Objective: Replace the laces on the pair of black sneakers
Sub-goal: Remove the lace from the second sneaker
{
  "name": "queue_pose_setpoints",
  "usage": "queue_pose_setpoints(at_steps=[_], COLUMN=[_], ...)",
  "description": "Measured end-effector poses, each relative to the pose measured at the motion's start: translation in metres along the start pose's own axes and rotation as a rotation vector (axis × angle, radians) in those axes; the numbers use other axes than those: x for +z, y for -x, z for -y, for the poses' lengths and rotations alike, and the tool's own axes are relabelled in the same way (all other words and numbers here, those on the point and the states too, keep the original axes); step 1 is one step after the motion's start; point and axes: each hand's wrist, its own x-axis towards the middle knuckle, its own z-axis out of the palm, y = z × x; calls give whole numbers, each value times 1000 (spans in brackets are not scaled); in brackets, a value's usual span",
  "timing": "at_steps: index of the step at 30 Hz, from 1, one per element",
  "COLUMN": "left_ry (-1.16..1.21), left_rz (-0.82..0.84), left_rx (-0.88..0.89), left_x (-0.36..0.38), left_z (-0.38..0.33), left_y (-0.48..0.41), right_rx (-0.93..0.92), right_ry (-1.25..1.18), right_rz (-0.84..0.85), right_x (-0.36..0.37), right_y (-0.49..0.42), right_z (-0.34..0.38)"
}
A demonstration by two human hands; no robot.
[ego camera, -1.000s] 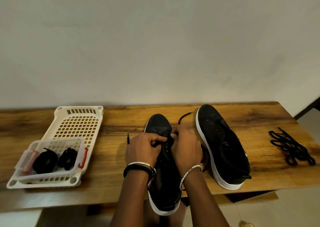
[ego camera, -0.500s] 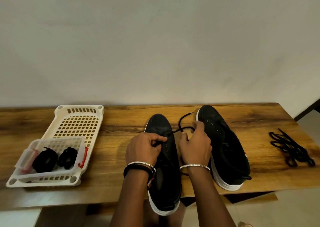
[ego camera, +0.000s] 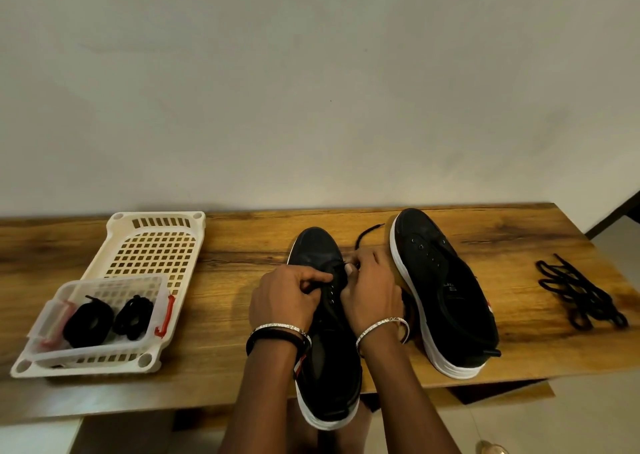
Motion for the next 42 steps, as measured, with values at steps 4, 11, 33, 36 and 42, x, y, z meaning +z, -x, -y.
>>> queue_pose_setpoints(at_steps=[4,11,33,36,42], left_ry=[5,11,7,5,86], left_rz=[-1,6,-11,-14,18], left_rx=[-2,3,23,29,33], left_x=[0,2,1,1,0], left_z=[0,-2,-1,-1,2], left_y=[0,0,0,0,0], right_rx=[212,256,255,432,220], right_ry=[-223,-237,-225,-485,-229], right_rz=[-165,-256,-162,-298,-357], right_x=[0,-4,-7,-13,-31], right_y=[-6,-5,2,-4,-14], right_z=[-8,-5,1,-6,-23])
